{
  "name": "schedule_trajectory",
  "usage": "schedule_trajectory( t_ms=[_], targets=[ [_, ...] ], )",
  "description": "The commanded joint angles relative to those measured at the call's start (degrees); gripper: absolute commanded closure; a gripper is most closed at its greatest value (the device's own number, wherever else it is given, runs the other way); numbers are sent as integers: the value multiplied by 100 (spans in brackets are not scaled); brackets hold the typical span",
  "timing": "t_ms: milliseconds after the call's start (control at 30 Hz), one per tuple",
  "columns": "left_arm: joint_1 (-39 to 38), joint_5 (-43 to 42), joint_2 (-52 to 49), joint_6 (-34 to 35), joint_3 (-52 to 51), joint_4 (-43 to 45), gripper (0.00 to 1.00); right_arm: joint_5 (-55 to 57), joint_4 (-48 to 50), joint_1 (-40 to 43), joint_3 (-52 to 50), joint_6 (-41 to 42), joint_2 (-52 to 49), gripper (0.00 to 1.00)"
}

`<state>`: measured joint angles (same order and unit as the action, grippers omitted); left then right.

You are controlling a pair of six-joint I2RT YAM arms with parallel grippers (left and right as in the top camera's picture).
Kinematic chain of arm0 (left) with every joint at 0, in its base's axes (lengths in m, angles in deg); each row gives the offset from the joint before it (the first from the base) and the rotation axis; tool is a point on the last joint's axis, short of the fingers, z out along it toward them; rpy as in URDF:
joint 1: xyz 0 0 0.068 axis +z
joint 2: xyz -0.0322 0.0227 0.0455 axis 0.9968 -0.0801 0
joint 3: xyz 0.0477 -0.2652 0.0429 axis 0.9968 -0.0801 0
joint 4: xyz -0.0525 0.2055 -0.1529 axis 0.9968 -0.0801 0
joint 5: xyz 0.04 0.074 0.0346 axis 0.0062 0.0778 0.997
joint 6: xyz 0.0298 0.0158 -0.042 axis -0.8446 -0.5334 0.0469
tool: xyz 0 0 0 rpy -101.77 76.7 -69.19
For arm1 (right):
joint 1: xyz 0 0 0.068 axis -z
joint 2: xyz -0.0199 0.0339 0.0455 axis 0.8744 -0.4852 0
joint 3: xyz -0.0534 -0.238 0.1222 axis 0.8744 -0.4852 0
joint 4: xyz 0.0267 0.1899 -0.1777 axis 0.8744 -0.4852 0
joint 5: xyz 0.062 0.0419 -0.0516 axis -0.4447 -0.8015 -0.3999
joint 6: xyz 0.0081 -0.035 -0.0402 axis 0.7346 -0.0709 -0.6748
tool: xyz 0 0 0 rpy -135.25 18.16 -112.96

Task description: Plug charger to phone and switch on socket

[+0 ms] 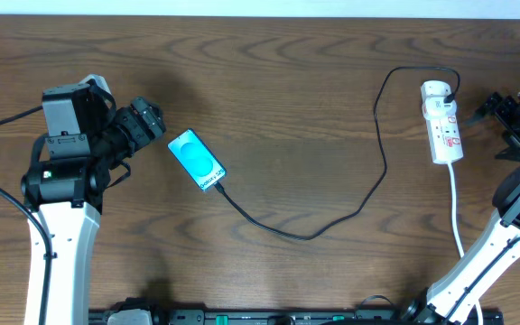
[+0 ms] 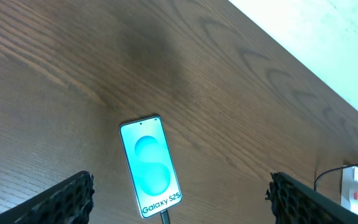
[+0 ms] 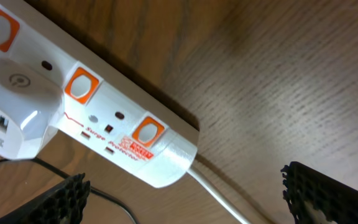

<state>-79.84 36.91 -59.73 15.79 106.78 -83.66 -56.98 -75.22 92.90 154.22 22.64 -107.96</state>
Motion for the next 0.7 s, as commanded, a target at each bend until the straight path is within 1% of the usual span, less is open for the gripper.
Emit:
schedule_trajectory(
  t_ms=[0, 667],
  targets=[
    [20, 79, -17, -52, 0, 15, 9, -140, 28, -31, 7, -103, -9, 1],
    [20, 76, -17, -52, 0, 20, 9, -315, 11, -48, 7, -380, -22, 1]
  ],
)
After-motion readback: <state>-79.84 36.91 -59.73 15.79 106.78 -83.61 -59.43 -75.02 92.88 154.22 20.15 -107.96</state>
